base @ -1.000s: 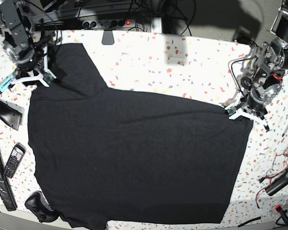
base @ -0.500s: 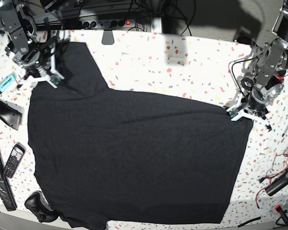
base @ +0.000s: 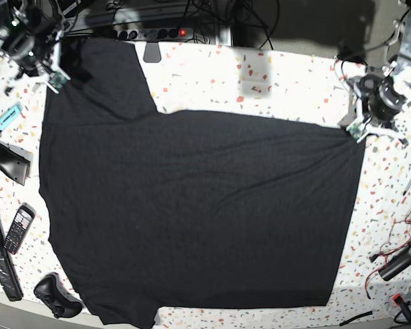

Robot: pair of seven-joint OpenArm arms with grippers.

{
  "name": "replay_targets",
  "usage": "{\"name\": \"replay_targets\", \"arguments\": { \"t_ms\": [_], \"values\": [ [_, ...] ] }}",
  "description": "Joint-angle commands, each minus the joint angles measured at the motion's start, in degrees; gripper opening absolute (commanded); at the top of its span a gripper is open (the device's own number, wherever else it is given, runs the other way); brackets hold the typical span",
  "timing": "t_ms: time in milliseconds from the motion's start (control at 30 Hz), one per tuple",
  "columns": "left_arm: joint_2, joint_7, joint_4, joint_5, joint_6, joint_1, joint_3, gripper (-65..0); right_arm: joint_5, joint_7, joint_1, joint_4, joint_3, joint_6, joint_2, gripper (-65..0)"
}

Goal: Fold the T-shirt properly
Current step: 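Lift both grasped corners and pull the shirt toward the robot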

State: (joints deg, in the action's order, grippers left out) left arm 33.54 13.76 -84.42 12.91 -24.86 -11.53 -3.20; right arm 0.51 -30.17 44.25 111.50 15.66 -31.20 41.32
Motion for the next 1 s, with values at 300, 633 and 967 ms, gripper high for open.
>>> {"name": "replay_targets", "arguments": {
  "t_ms": [300, 633, 967],
  "values": [
    [0.92, -0.07, -10.40, -1.14, -0.35, -12.20, 9.07, -65.0, -0.96, 0.35, 12.22, 8.55, 9.73, 0.04, -2.64, -65.0],
    [0.94, 2.08, -12.00, -0.98, -0.48, -16.48, 9.27, -65.0, -0.94, -1.36, 19.52, 14.40, 10.25, -0.07, -5.68, -65.0],
    [1.79, 2.47, -12.00, 1.09, -0.48, -17.51, 9.27, -65.0, -0.48, -2.51, 24.48, 17.14, 10.27, -0.09, -7.50, -65.0]
  ]
}}
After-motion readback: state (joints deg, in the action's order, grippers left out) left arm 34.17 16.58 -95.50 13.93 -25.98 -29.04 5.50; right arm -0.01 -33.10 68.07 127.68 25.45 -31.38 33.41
